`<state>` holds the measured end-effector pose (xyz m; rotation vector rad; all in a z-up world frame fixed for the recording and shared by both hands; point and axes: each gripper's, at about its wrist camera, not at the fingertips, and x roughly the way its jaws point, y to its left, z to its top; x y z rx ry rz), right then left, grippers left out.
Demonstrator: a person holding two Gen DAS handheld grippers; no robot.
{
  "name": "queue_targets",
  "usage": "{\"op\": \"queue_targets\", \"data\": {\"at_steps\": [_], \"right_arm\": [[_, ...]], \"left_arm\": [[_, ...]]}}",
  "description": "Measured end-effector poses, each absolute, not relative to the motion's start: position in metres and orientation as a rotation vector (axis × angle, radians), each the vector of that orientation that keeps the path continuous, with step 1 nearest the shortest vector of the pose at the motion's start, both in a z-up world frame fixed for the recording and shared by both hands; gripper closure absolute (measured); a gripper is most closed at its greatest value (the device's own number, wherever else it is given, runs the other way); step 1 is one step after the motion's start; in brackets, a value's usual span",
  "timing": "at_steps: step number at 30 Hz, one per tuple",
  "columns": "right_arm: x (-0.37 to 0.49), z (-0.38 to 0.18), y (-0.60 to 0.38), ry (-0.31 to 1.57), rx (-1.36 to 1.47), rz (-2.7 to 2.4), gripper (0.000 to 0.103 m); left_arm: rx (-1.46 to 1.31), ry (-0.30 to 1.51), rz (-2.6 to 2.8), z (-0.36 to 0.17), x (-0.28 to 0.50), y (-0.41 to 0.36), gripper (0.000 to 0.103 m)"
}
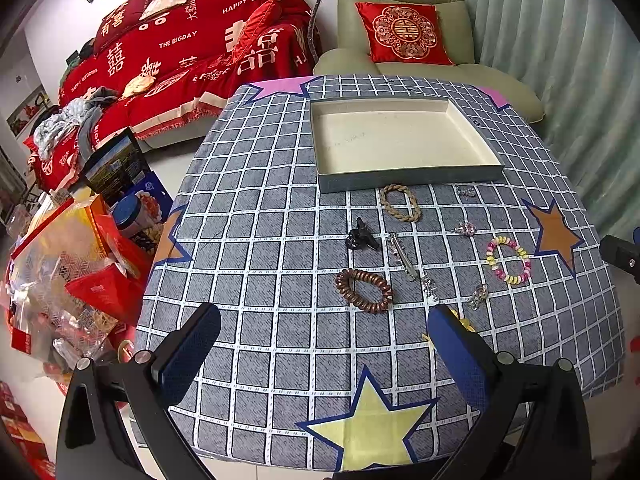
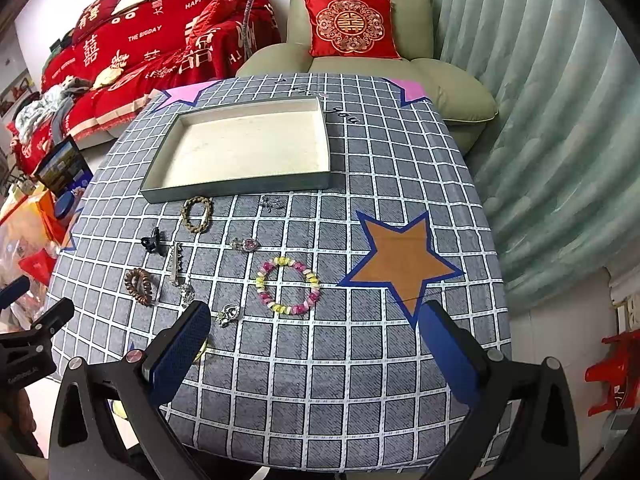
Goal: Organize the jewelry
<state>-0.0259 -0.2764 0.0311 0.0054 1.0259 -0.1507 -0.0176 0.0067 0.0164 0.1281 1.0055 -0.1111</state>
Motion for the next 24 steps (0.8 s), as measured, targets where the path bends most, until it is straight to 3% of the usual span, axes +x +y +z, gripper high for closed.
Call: {"op": "queue_targets", "data": {"at_steps": [24], "right_arm": [[-0.0286,0.0323,-0.2744,1.025,-0.001,-0.152,0.000]], "left_arm": [[0.125,1.009,-0.099,0.0146,-0.0214,0.0074,0.000]]}}
